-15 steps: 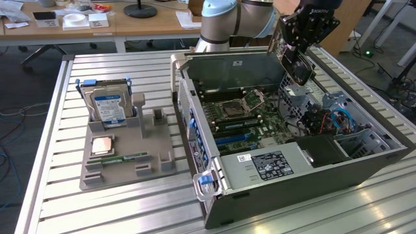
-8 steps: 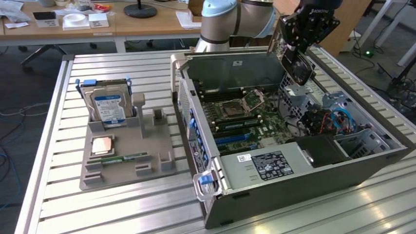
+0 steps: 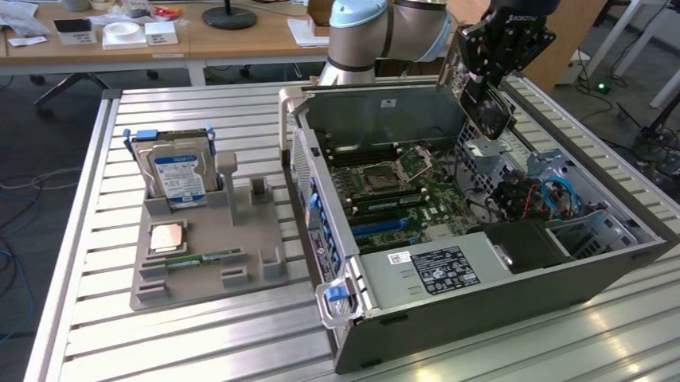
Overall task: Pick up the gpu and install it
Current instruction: 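Insert the gpu into the slot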
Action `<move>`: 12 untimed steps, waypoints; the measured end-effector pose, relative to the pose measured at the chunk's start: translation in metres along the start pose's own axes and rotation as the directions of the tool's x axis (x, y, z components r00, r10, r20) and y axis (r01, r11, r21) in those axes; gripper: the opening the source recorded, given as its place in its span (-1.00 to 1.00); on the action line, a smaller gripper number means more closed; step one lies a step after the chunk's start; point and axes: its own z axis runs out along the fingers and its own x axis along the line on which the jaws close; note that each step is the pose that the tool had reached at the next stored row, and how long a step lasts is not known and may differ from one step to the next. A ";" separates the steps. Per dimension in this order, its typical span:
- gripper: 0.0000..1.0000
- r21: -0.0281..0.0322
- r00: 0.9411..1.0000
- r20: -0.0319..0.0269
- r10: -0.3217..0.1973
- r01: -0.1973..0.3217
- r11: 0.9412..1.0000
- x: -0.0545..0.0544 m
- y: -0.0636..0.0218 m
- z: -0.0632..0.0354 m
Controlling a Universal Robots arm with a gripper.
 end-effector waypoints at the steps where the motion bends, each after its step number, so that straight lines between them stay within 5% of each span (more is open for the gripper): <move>1: -0.47 0.000 1.000 0.000 -0.003 0.003 1.000 0.000 0.0000 0.0000; 7: -0.47 -0.002 0.998 -0.003 -0.063 0.063 0.998 0.000 0.0000 0.0001; 12: -0.47 -0.004 0.990 -0.006 -0.140 0.140 0.990 0.000 0.0000 0.0005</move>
